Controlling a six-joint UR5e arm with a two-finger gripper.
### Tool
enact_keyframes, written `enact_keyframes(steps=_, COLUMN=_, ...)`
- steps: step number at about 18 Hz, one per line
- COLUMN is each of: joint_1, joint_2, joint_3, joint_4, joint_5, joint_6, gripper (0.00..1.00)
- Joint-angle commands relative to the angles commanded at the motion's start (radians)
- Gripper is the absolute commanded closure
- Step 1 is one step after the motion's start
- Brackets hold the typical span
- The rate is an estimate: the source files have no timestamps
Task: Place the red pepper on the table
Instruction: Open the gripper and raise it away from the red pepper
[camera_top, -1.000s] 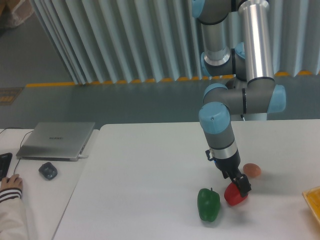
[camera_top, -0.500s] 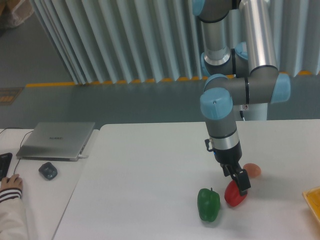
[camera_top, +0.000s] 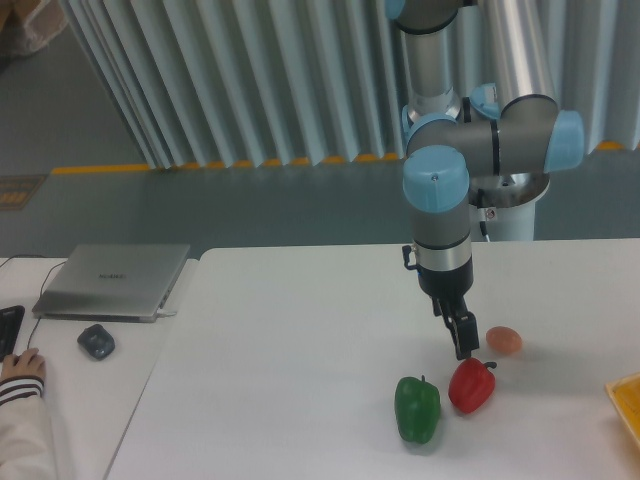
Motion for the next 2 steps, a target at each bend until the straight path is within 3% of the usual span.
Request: enact_keyframes(steps=2, joint_1=0.0, joint_2=0.0, joint_3=0.0, joint_4=0.006, joint_5=-0.006, joint_6=-0.002, gripper=0.0)
